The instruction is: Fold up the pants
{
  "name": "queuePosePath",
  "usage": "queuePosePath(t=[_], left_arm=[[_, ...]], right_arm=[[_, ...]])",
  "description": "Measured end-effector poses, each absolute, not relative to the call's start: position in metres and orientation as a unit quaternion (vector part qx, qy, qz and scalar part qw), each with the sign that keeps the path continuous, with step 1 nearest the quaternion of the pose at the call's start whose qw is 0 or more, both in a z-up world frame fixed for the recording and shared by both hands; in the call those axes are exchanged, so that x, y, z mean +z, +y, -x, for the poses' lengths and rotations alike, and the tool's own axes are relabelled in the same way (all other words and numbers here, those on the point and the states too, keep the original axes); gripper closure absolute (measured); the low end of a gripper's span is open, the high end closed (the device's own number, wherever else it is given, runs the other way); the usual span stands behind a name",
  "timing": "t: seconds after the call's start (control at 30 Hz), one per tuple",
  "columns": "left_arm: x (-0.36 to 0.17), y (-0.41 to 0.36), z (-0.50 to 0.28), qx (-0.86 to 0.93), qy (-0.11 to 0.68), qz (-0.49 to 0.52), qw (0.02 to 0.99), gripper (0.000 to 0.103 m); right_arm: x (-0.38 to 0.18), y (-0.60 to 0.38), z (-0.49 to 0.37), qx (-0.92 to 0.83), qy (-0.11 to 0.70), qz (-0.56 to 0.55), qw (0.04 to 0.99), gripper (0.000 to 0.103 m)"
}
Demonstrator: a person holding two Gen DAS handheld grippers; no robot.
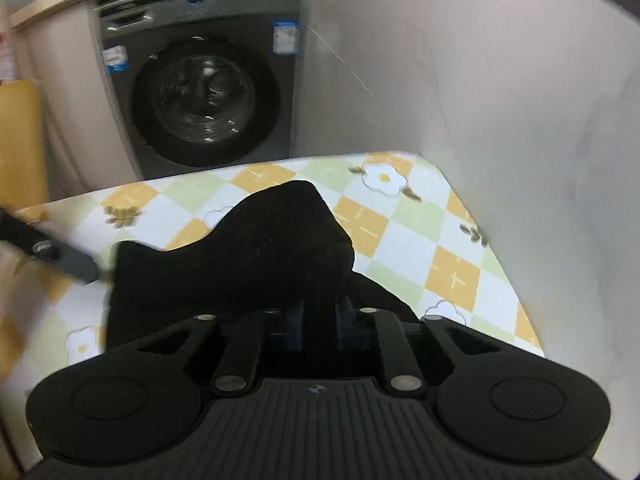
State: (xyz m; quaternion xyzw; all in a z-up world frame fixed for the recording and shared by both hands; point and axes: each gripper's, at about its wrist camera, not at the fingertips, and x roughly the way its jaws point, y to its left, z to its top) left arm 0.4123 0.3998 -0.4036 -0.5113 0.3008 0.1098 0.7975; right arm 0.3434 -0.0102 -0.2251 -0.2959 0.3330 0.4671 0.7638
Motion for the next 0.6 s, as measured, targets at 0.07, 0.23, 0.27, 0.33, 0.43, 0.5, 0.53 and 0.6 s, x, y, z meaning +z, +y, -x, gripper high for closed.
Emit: queuePosePath(t=[0.07, 0.23, 0.27, 0.33, 0.43, 0.5, 0.53, 0.6], left_arm=[[-0.400, 0.403, -0.415, 0.100, 0.297, 0.502, 0.806, 0.022], [-0.381, 0.416, -0.421, 0.051, 0.256, 0.475, 0.841, 0.016], [-0.376, 0.419, -0.425, 0.032, 0.248, 0.464, 0.850, 0.015], [-0.364, 0.424, -0.436, -0.018, 0.232, 0.436, 0.869, 0.012], [-0.346, 0.427, -0.458, -0.105, 0.224, 0.394, 0.885, 0.008], [-0.338, 0.422, -0.477, -0.168, 0.242, 0.349, 0.890, 0.006], [-0.333, 0.419, -0.484, -0.193, 0.249, 0.320, 0.893, 0.006], [-0.331, 0.417, -0.496, -0.232, 0.258, 0.286, 0.893, 0.006]], right_arm=[[-0.199, -0.027, -0.333, 0.491, 0.333, 0.266, 0.760, 0.090], [-0.140, -0.056, -0.300, 0.520, 0.302, 0.245, 0.761, 0.090], [-0.132, -0.059, -0.294, 0.521, 0.296, 0.249, 0.761, 0.090], [-0.119, -0.062, -0.283, 0.524, 0.287, 0.258, 0.759, 0.090], [-0.111, -0.060, -0.275, 0.530, 0.277, 0.269, 0.755, 0.090], [-0.108, -0.058, -0.273, 0.534, 0.272, 0.273, 0.752, 0.090], [-0.108, -0.056, -0.272, 0.537, 0.271, 0.277, 0.749, 0.090], [-0.110, -0.053, -0.271, 0.544, 0.270, 0.285, 0.742, 0.090]])
